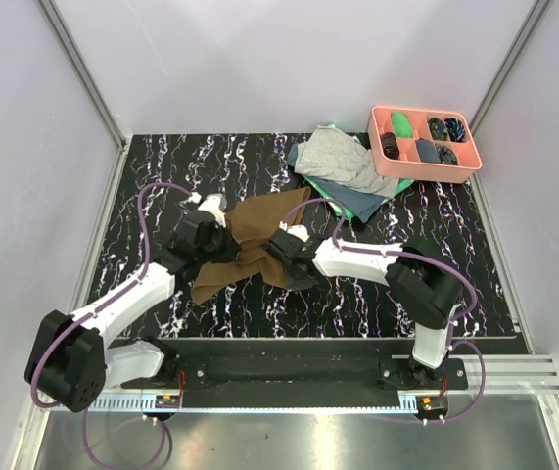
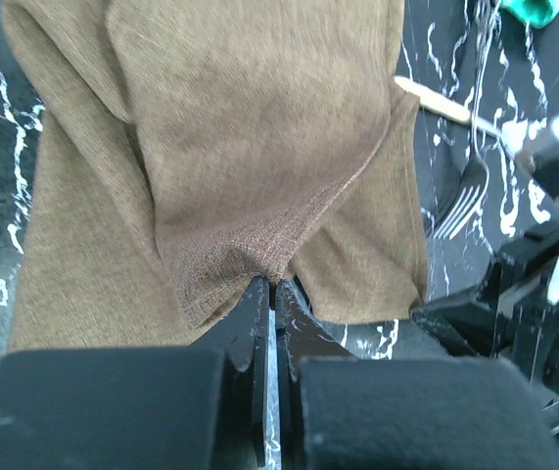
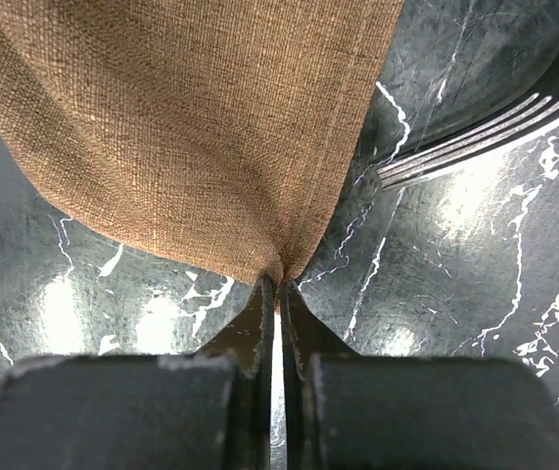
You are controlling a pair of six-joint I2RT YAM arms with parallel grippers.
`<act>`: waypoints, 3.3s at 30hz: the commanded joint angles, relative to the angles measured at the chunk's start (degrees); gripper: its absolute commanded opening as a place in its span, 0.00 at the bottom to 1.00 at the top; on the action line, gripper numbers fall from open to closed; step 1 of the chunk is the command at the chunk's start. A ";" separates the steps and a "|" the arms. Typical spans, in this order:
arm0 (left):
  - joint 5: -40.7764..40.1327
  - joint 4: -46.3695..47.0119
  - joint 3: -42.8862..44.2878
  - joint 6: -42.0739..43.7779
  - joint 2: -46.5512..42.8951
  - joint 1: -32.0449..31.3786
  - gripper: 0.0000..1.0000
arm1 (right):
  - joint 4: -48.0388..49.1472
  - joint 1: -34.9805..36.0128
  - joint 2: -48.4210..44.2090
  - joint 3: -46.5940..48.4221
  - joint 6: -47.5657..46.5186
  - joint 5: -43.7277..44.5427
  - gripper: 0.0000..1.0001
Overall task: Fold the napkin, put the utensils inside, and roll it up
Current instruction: Flatten the napkin out
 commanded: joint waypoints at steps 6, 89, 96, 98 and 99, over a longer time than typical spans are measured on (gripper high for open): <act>14.92 8.84 6.74 -6.55 1.52 11.01 0.00 | -8.31 -2.61 -7.28 4.21 -7.78 10.16 0.00; -1.94 3.04 44.91 0.29 28.78 43.73 0.99 | 27.66 -19.58 41.44 82.20 -47.45 -9.44 1.00; -4.13 1.63 32.88 3.97 17.27 31.10 0.99 | 27.28 -19.67 14.71 46.00 -35.96 -9.18 0.98; -4.57 2.42 28.41 4.85 14.29 27.57 0.99 | 26.85 -21.07 6.45 35.19 -32.43 -5.23 0.98; -4.83 2.86 27.25 5.47 13.49 22.16 0.99 | 26.41 -22.47 3.72 31.67 -27.98 -5.31 0.97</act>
